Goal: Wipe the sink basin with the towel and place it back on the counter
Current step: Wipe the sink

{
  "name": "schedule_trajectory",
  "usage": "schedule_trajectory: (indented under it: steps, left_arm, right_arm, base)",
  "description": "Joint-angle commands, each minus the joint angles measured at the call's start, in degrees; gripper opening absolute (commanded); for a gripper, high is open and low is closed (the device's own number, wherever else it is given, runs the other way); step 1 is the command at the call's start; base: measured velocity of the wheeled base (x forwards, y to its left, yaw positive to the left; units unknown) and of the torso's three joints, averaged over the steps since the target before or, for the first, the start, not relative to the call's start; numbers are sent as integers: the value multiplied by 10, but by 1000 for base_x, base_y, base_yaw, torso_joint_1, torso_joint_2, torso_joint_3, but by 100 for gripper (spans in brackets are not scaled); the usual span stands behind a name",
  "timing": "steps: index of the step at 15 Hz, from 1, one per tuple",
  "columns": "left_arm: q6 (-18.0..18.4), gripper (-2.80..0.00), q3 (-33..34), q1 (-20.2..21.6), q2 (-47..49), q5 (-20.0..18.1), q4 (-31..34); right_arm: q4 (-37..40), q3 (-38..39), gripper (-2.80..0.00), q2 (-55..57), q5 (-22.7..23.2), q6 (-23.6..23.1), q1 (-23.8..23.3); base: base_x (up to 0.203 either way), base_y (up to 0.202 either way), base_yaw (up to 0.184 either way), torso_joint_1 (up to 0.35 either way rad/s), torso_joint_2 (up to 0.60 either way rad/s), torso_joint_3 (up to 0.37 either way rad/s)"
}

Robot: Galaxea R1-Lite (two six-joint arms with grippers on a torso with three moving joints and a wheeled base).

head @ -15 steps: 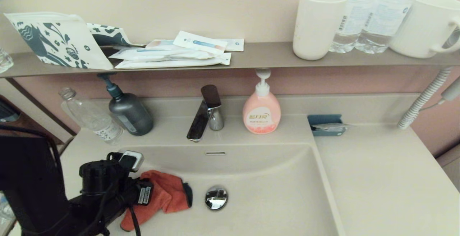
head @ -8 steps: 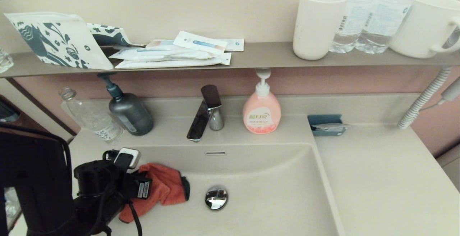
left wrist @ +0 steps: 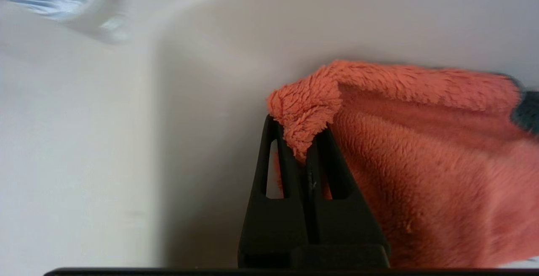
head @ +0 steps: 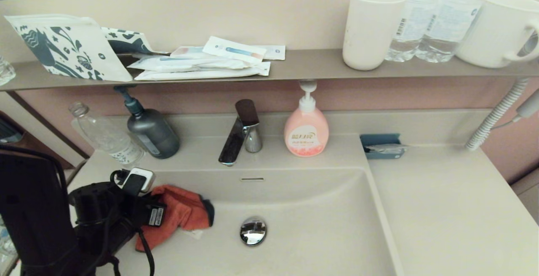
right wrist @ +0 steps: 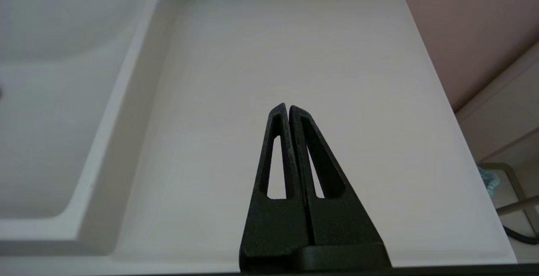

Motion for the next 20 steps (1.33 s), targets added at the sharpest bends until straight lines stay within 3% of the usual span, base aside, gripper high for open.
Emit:
schedule_trajectory:
  steps: [1,3,13,20]
  left_arm:
    - [13,-280,-4,16,-18,-5,-4]
    - [34,-280,-18,32,-29,-14,-2]
    - [44,-280,-37,33,-71,-15,28]
    - [43,-280,-89,35,-176,-15,197]
  right_arm:
    - [0,0,-280,0,0,0,0]
    - [-1,0,-280,0,0,0,0]
    - [0,0,-280,0,0,0,0]
    - [0,0,-280,0,0,0,0]
  base:
    - [0,0,0,0,0,0]
    - [0,0,0,0,0,0]
    - [0,0,0,0,0,0]
    - [0,0,0,0,0,0]
